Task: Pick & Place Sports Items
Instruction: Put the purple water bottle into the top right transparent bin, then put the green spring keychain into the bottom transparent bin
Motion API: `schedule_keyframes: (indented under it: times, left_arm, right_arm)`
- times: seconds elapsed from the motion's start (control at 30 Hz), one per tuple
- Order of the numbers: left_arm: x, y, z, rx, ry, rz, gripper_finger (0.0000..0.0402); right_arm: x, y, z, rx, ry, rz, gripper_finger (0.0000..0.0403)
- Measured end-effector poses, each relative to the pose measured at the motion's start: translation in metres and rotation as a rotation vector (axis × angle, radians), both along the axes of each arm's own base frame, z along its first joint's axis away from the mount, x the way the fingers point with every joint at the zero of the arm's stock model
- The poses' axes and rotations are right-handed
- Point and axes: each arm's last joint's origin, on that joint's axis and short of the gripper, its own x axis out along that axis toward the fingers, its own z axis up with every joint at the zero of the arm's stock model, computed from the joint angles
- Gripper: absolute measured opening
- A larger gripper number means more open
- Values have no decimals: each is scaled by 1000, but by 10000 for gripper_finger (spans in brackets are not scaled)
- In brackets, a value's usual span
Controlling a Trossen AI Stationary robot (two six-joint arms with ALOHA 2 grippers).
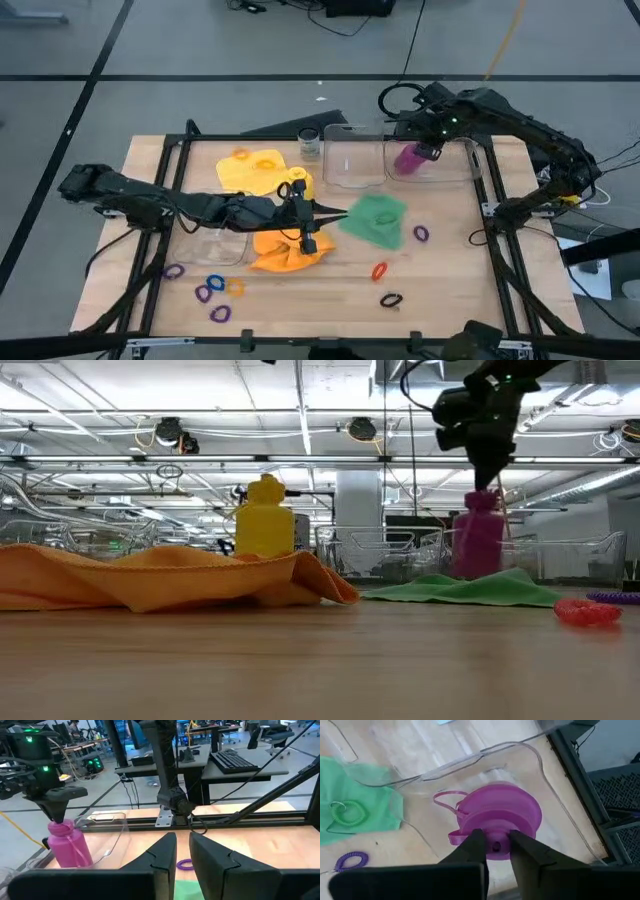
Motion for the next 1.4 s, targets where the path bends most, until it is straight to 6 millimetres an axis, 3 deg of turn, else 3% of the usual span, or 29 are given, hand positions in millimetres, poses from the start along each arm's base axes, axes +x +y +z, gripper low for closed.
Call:
schedule_keyframes:
  times: [0.17,0.57,1.03,1.27,1.4]
  left_arm:
    - [0,0,0,0,0,0,49]
    - [0,0,0,0,0,1,49]
    - [0,0,0,15,2,-2,49]
    - [1,4,-1,18,7,8,49]
    - [1,8,-3,7,26,24,49]
  right_arm:
    - [4,3,0,-10,-4,20,34]
    - [7,4,1,-77,41,28,145]
    - [5,4,3,-246,203,64,196]
    - [11,24,27,-518,233,116,202]
    - [14,48,53,-673,86,143,199]
